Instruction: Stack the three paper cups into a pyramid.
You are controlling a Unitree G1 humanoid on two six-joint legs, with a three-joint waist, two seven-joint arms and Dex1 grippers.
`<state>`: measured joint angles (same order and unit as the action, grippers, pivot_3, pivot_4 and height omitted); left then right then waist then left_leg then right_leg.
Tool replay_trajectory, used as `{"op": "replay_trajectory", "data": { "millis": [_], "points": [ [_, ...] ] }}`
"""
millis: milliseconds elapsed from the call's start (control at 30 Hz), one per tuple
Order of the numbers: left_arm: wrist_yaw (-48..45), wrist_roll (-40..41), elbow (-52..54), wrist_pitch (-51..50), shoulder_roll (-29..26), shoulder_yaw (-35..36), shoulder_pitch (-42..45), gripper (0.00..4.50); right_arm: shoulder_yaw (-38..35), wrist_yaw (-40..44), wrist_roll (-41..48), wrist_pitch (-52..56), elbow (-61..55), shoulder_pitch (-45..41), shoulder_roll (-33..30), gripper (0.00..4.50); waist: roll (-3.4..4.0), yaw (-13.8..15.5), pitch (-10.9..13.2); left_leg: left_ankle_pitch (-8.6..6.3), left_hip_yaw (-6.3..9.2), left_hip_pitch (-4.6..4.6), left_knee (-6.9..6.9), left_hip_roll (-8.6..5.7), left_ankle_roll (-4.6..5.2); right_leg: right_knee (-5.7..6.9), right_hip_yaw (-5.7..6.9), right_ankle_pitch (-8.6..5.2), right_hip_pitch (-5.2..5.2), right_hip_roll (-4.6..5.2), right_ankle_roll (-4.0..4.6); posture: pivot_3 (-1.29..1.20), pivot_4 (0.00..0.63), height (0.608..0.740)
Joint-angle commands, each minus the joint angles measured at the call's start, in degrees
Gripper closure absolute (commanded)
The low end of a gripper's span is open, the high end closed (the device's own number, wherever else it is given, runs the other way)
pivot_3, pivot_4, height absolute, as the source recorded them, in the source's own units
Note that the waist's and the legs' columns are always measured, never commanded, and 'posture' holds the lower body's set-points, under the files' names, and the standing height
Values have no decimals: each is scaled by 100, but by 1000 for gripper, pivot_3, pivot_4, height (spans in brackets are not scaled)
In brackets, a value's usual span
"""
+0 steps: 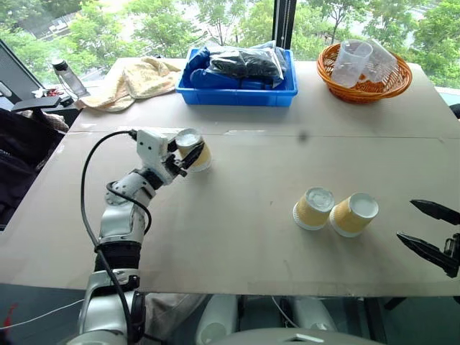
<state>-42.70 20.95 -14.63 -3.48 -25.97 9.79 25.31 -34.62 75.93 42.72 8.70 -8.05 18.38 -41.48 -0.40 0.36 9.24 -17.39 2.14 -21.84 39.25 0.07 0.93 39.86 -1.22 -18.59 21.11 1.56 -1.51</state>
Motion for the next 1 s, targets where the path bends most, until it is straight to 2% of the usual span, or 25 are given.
{"op": "replay_trajectory", "data": {
  "millis": [33, 267, 433, 667, 1000],
  "points": [
    [-660, 405, 1111, -650, 105, -699, 457, 2184, -104, -18, 101, -20, -133, -25, -3, 0, -1, 48, 1, 0, 0, -1, 1, 0, -1, 0, 0, 0, 0, 0, 0, 0, 150, 740],
    [-1680, 698, 1786, -1605, 660, -2054, 1365, 2184, -77, -29, 51, -91, -147, -3, 61, 0, 0, 23, 1, 5, -3, -1, 0, -3, -9, 0, -2, 0, -1, -7, 0, 0, 150, 740],
    [-2028, 388, 1110, -1420, 1487, -2780, 1951, 2184, -126, -60, 57, -105, -205, 59, 76, 0, 0, 20, 0, 5, -7, 3, 1, -2, -9, 1, -9, 0, -3, -13, 0, 0, 150, 740],
    [-2109, 8, 526, -1152, 2099, -3098, 2276, 2184, -186, -93, 45, -143, -217, 134, 89, 0, -1, 2, 2, 5, -10, 3, 1, 0, -7, 0, -20, 0, -3, -23, 0, 0, 150, 740],
    [-2391, -168, 311, -1075, 2168, -3132, 2334, 2184, -184, -185, 45, -192, -264, 165, 124, 0, -2, 27, 2, 5, -10, 2, 1, 0, -8, -1, -20, 0, -3, -21, 0, 0, 150, 740]
  ]
}}
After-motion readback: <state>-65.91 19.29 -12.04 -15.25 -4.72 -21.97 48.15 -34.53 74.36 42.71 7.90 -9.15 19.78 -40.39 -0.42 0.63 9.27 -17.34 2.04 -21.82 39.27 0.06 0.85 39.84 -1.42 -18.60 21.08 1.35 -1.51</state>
